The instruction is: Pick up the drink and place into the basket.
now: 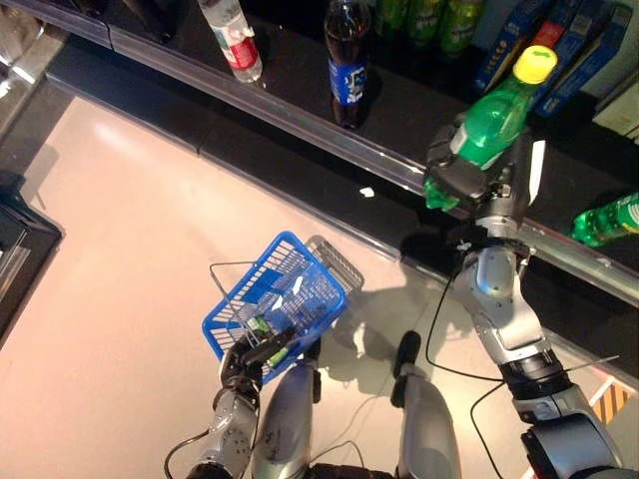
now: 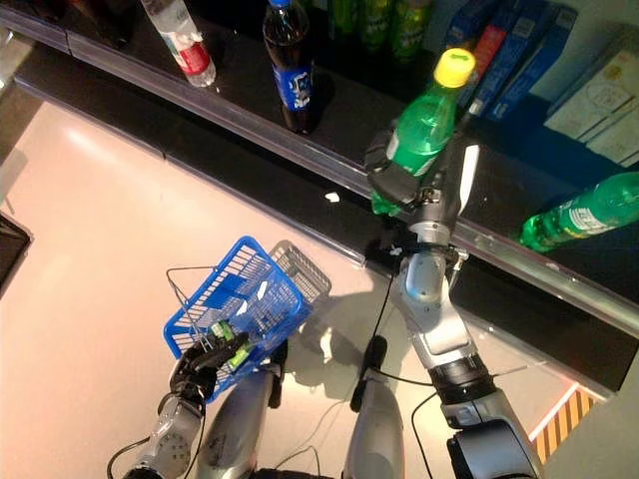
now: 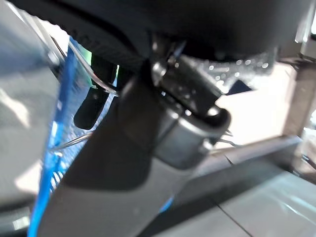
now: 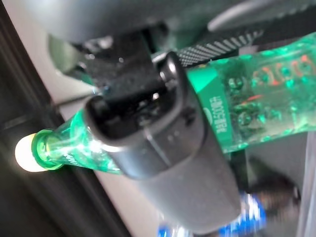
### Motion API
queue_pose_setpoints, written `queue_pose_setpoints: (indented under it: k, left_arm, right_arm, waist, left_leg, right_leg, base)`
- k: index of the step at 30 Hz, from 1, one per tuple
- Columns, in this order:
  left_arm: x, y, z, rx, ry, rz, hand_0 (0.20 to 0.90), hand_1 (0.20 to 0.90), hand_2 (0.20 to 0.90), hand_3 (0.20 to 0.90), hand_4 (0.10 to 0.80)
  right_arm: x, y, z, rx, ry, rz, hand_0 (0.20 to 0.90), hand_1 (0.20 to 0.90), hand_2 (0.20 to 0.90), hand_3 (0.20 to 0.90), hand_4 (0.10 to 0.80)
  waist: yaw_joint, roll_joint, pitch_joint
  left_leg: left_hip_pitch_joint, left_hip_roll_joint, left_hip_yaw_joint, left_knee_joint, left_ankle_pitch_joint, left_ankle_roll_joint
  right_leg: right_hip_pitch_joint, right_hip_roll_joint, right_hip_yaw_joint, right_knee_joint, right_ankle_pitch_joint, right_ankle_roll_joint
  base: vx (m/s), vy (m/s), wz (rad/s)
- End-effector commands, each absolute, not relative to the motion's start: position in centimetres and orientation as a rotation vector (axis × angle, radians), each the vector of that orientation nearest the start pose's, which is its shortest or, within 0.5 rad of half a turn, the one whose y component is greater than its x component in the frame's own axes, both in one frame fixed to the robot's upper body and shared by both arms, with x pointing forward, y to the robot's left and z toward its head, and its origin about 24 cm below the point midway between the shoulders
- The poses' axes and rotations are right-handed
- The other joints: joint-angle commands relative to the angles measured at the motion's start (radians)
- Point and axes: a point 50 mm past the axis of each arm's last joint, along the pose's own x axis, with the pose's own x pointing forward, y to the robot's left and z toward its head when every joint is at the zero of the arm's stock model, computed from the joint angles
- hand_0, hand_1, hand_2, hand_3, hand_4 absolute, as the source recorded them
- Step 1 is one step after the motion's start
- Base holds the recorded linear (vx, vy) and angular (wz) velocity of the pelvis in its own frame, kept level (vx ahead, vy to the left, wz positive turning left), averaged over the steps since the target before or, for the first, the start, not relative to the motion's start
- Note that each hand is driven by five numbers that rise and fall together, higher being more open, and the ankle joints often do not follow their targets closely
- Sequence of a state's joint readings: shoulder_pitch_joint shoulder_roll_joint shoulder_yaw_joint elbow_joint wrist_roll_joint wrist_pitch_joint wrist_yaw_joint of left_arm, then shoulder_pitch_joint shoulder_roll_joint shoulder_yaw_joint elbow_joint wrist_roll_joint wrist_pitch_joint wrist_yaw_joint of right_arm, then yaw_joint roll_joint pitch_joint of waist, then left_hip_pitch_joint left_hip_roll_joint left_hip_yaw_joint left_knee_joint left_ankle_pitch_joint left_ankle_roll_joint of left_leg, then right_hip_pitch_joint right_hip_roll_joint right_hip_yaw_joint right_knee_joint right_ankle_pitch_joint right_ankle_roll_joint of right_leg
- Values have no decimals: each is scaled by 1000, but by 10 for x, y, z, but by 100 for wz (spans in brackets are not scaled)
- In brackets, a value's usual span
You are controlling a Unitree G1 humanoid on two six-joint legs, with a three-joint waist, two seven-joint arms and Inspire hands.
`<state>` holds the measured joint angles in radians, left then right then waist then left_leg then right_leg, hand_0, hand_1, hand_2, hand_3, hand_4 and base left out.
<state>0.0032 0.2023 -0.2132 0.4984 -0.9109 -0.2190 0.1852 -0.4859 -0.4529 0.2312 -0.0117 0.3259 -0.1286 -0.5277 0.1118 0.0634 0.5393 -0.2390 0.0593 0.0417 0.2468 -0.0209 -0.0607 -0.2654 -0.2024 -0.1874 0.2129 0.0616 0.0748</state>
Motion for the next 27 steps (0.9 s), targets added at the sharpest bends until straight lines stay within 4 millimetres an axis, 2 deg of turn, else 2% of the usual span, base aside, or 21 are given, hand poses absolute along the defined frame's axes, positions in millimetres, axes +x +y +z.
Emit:
queue_pose_setpoints:
  k: [1,4,5,9,12,17,22,27]
  left_arm:
    - [237,223,22,-460,-91,250,300,300,300,200,100]
    - [237,223,25,-454,-97,244,300,300,300,200,100]
    - [237,224,41,-387,-160,198,300,300,300,200,100]
    - [237,224,57,-336,-218,137,300,300,300,200,100]
    - [235,223,75,-276,-270,66,300,300,300,200,100]
    - [234,220,90,-217,-305,-15,300,300,300,200,100]
    - [230,212,111,-126,-375,-165,300,300,300,200,100]
    - [225,199,137,-38,-479,-338,300,300,300,200,100]
  right_arm:
    - [260,-139,283,64,-1070,71,300,300,300,200,100]
    - [259,-138,283,65,-1069,78,300,300,300,200,100]
    - [256,-128,280,87,-1047,165,300,300,300,200,100]
    - [256,-115,275,105,-988,259,300,300,300,200,100]
    - [255,-100,264,129,-915,337,300,300,300,200,100]
    - [256,-82,256,158,-855,415,300,300,300,200,100]
    - [260,-64,254,155,-819,440,300,300,300,200,100]
    - [267,-61,252,139,-789,404,300,300,300,200,100]
  waist:
    - [35,5,-114]
    - [37,5,-116]
    - [58,3,-143]
    - [76,0,-164]
    - [107,-1,-184]
    - [140,-4,-194]
    - [183,-2,-195]
    - [220,1,-196]
  left_leg:
    - [27,-13,-83,16,11,-3]
    - [30,-14,-84,15,11,-3]
    - [52,-20,-98,3,13,-6]
    - [70,-27,-113,-6,14,-8]
    - [88,-32,-136,-18,17,-8]
    - [105,-34,-161,-33,21,-9]
    - [110,-40,-198,-49,33,-8]
    - [103,-51,-235,-58,44,-8]
  right_leg:
    - [117,-5,-47,110,-145,-34]
    - [121,-4,-49,109,-147,-35]
    - [157,-1,-62,98,-155,-37]
    - [184,-1,-70,87,-162,-38]
    - [220,-3,-89,72,-168,-37]
    - [247,-3,-104,61,-172,-34]
    - [268,0,-126,53,-176,-34]
    - [279,-3,-154,46,-176,-31]
  base:
    - [73,-22,11]
    - [50,-8,12]
    - [103,-11,21]
    - [66,1,17]
    - [66,-7,17]
    - [36,-30,16]
    - [7,-20,19]
    - [-5,-16,23]
